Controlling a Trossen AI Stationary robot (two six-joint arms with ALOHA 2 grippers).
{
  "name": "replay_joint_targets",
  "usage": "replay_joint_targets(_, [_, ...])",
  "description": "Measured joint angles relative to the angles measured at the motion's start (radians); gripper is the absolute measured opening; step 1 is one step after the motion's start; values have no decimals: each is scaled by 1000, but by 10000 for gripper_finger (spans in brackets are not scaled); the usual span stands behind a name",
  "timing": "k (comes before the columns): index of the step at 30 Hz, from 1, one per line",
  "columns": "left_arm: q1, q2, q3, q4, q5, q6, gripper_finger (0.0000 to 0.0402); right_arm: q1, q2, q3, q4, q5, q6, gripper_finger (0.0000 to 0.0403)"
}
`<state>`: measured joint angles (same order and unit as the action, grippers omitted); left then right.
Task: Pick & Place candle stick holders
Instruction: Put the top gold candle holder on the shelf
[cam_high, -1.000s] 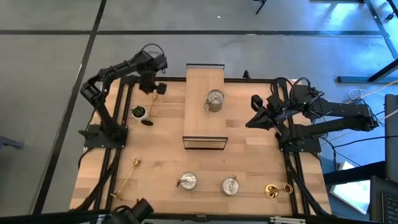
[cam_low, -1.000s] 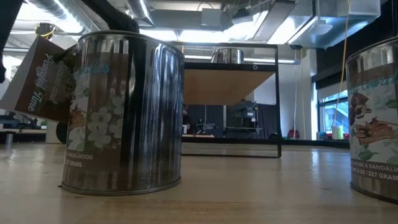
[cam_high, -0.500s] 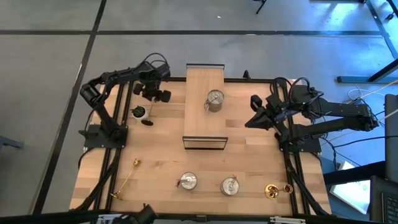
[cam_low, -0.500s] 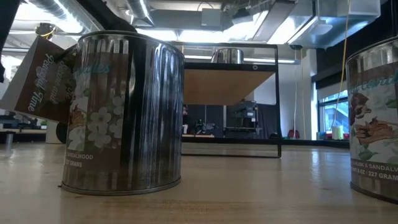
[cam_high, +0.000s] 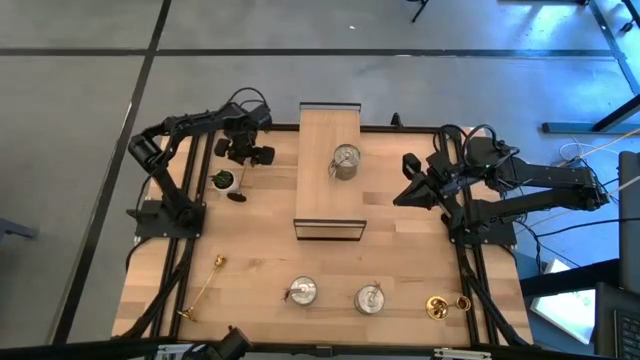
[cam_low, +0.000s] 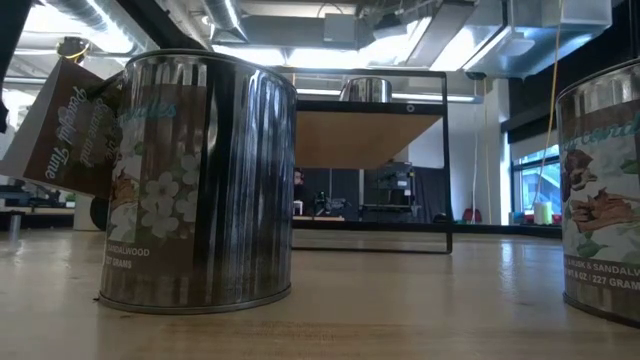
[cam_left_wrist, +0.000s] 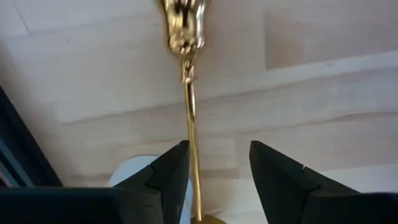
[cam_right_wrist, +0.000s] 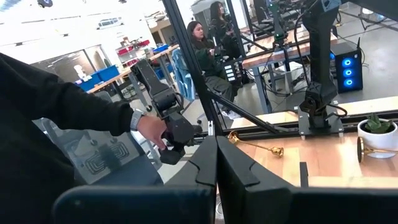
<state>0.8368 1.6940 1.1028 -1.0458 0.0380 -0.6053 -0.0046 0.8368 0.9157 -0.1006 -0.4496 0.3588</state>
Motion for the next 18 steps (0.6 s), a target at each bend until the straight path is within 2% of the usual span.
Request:
replay_joint_targets(9, [-5,0,-7,3,-110,-3,160,7,0,0,-1,1,0,3])
replay_joint_targets(18, [-17,0,-7,11,-116,-12,163,7,3,0,-2,1,0,3])
